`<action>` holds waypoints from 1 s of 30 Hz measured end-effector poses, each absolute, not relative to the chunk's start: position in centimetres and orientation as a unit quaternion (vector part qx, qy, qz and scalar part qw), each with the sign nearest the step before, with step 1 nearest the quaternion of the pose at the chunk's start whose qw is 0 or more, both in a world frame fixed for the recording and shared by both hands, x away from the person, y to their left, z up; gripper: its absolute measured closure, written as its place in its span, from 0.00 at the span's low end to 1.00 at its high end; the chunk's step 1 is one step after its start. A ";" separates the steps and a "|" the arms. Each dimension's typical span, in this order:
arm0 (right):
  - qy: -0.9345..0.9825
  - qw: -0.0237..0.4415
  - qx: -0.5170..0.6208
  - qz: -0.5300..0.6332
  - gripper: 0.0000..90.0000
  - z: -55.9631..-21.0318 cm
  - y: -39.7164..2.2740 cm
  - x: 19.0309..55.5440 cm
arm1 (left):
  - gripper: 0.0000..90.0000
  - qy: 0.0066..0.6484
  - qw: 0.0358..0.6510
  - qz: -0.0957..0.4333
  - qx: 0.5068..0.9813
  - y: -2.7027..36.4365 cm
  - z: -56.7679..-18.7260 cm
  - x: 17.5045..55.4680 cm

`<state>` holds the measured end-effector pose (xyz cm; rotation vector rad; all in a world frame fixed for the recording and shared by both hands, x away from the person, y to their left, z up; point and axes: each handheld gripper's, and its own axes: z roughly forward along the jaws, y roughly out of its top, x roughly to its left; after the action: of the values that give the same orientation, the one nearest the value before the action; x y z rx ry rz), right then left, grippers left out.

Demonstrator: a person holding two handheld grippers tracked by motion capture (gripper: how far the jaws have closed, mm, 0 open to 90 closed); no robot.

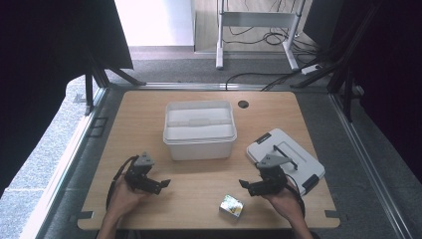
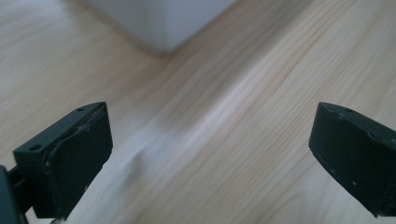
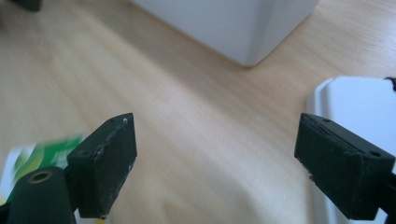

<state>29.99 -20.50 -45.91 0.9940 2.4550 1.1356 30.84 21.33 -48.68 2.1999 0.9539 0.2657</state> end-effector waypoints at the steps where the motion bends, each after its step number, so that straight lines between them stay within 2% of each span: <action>1: 0.844 0.137 0.344 0.389 0.11 -45.9 -20.2 30.6 | 0.00 0.368 0.351 0.116 0.853 21.0 -48.3 31.2; 4: 0.848 0.135 0.338 0.384 0.11 -45.8 -19.7 31.6 | 0.00 0.365 0.356 0.119 0.852 20.5 -47.7 31.8; 6: 0.846 0.130 0.337 0.393 0.07 -44.8 -19.2 33.0 | 0.00 0.359 0.363 0.128 0.850 20.0 -46.4 32.6; 11: 0.844 0.143 0.330 0.398 0.06 -43.8 -18.3 35.2 | 0.00 0.355 0.355 0.141 0.853 19.6 -45.5 34.1; 18: 0.842 0.130 0.328 0.408 0.06 -44.5 -17.9 37.6 | 0.00 0.358 0.348 0.144 0.855 19.6 -45.8 36.0; 30: 0.837 0.119 0.314 0.433 0.10 -45.7 -16.3 40.3 | 0.00 0.359 0.386 0.122 0.841 19.7 -46.1 38.5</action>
<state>40.33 -16.30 -45.74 0.9175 2.4475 1.2651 38.49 19.68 -46.08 2.1410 0.9148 0.3094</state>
